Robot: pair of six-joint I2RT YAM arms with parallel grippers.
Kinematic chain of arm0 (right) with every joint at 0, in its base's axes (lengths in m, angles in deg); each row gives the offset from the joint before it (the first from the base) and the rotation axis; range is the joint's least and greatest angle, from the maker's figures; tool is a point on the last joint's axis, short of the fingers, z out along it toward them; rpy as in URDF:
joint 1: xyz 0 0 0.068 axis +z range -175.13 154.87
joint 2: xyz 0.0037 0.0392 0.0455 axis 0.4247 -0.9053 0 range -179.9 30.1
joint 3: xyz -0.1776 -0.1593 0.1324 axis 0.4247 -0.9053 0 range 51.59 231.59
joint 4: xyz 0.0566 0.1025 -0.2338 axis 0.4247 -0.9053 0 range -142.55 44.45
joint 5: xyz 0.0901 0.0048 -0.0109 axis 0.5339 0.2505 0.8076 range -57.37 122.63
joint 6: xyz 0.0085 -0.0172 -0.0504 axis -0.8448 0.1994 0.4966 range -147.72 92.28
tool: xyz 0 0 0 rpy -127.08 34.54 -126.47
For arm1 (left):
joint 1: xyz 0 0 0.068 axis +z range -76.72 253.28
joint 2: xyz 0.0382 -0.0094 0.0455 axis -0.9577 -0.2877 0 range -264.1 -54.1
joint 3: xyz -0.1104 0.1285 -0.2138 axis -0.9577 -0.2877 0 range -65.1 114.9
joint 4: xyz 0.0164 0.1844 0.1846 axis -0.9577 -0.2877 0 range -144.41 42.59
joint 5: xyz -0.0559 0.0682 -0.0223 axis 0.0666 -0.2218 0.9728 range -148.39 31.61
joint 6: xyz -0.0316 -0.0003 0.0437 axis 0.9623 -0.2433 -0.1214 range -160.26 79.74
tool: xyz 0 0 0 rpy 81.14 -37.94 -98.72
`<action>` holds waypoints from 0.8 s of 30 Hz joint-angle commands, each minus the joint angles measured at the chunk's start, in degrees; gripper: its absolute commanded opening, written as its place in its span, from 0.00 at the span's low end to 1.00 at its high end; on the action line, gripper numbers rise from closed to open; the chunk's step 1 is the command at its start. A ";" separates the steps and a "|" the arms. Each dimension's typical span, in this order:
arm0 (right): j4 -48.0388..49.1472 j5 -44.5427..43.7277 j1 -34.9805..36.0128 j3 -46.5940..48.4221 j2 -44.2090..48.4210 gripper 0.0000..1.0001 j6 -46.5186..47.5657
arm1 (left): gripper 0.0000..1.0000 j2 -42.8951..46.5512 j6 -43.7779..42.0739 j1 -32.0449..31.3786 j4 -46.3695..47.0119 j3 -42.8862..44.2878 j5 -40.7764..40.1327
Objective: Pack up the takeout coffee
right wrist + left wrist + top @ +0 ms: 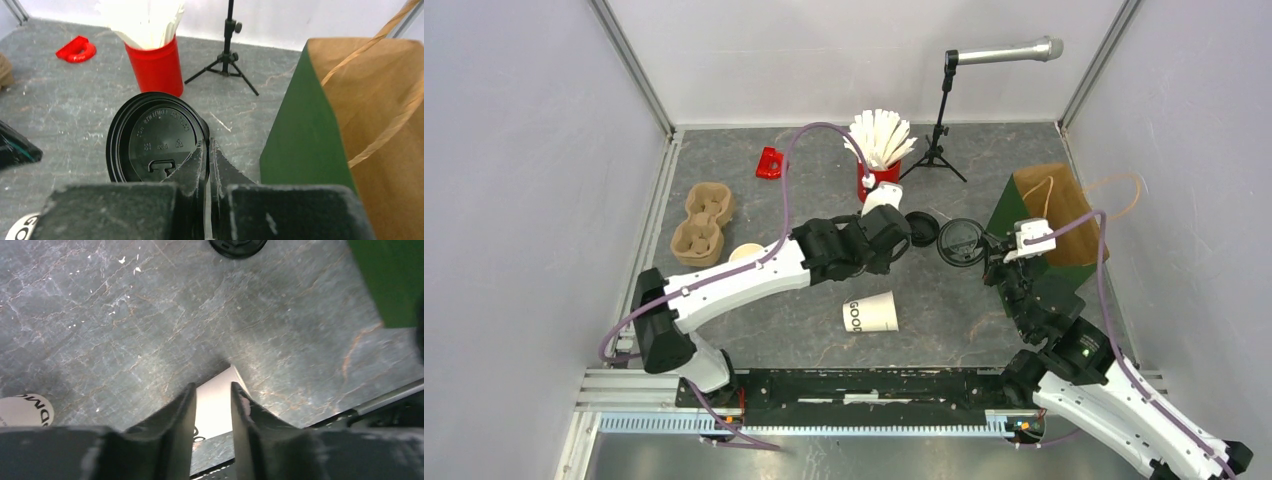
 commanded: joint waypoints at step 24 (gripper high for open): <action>-4.73 -7.56 0.04 9.10 10.43 0.02 4.92 | 0.59 -33.42 12.79 -11.94 -30.48 25.61 -11.85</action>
